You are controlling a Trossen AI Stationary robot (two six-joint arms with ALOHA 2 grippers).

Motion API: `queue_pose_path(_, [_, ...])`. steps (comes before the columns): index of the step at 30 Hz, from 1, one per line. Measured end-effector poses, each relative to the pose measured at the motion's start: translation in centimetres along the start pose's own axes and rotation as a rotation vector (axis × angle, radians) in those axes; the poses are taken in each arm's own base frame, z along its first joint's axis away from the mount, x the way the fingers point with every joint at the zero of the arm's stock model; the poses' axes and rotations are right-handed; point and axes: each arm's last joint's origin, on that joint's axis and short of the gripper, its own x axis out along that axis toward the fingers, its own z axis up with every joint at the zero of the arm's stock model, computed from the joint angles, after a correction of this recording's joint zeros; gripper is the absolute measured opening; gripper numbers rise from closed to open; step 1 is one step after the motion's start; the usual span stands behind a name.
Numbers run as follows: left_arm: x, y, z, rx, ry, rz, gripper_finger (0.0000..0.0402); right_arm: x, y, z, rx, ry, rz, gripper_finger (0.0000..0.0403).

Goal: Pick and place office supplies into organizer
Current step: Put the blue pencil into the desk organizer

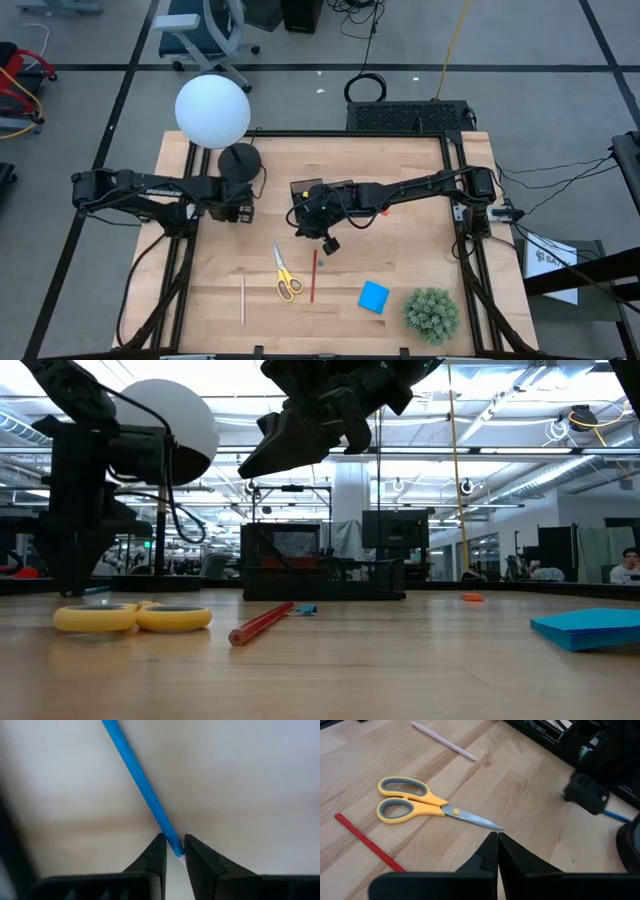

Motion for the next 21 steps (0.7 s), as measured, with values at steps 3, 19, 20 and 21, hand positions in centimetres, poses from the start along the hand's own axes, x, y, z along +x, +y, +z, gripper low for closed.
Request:
queue_pose_path(3, [-0.4, -0.8, -0.7, 0.032, 0.025, -0.04, 0.0055, 0.0, 0.0, 0.0, 0.0, 0.0, 0.0, 0.0])
queue_pose_path(19, [-0.6, -1.6, -4.1, 0.17, 0.037, -0.045, 0.0055, 0.0, 0.0, 0.0, 0.001, -0.002, -0.002, 0.0])
queue_pose_path(20, [-0.6, -1.6, -4.1, 0.171, 0.033, -0.045, 0.0055, 0.0, 0.0, 0.0, 0.001, -0.002, -0.002, 0.0])
queue_pose_path(21, [-0.6, -1.6, -4.1, 0.17, 0.023, -0.043, 0.0055, 0.0, 0.0, 0.0, 0.001, -0.002, -0.002, 0.0])
